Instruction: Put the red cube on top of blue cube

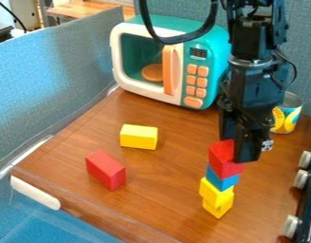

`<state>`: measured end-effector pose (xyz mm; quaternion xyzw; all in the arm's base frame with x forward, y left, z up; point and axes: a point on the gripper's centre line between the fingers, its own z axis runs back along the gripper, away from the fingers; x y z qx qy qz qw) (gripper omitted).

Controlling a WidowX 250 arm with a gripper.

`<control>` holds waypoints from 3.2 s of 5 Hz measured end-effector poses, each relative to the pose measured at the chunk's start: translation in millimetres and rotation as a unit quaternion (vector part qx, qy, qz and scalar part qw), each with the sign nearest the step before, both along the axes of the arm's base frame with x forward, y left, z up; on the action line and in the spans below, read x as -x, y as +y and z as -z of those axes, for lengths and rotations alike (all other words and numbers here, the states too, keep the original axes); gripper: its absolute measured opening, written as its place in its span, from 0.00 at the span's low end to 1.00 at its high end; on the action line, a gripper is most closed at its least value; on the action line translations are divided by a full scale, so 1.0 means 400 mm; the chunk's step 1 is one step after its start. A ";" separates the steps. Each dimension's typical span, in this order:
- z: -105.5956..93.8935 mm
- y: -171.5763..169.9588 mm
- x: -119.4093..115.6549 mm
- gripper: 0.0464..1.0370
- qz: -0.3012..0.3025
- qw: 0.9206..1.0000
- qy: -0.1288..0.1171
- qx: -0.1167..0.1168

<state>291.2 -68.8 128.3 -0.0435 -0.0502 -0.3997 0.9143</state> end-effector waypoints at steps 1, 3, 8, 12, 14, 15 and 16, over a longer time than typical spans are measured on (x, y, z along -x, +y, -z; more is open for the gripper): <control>-0.014 0.000 -0.014 0.52 -0.005 1.000 -0.011 0.002; 0.010 0.031 -0.057 0.52 -0.037 0.999 0.002 -0.008; 0.000 0.033 -0.049 0.52 -0.036 0.999 0.002 0.004; 0.004 0.012 -0.029 0.98 -0.032 0.999 0.009 -0.007; -0.070 0.093 -0.084 0.97 -0.123 0.991 0.018 0.044; -0.093 0.144 -0.122 0.96 -0.164 0.985 0.014 0.046; -0.063 0.172 -0.129 0.96 -0.192 0.981 0.036 0.014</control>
